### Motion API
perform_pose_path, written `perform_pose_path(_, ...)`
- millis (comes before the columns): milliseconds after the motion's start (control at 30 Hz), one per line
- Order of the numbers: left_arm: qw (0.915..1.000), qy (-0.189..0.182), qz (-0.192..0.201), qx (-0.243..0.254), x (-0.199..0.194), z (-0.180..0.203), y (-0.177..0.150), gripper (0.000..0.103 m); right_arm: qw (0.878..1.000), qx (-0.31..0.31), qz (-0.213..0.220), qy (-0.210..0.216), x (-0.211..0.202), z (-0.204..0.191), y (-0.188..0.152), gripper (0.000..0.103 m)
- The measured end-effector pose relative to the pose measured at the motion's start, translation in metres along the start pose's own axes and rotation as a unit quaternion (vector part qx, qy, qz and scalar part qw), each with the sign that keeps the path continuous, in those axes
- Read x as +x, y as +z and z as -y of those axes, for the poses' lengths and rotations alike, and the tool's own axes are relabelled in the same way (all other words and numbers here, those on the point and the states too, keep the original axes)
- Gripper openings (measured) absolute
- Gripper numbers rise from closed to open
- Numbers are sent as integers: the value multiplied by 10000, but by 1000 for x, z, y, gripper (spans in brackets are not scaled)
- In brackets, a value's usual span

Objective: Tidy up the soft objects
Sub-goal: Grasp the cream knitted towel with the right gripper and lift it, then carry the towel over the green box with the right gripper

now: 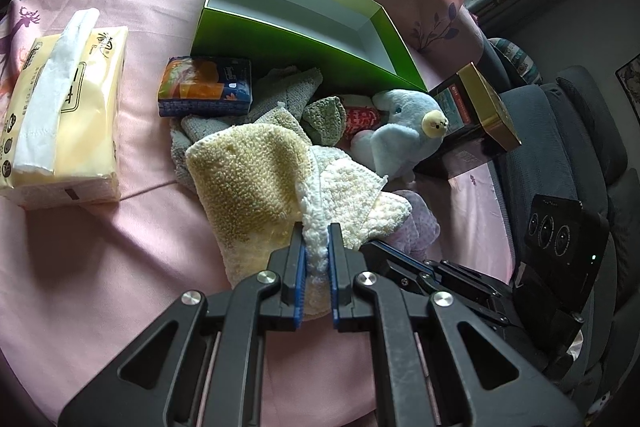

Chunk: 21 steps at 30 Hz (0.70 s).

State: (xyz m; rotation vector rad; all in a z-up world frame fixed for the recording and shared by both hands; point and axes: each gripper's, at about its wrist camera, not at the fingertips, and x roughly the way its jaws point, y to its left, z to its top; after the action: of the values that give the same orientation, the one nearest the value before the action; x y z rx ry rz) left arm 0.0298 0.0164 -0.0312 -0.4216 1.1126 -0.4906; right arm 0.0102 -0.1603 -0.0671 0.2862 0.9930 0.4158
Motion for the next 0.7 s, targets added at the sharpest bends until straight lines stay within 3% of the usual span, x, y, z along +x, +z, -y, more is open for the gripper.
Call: perform_pose_path(700, 9999, 92, -92, -66, 2, -11, -6, 7, 9988, 411, 175, -193, -7, 11, 14, 6)
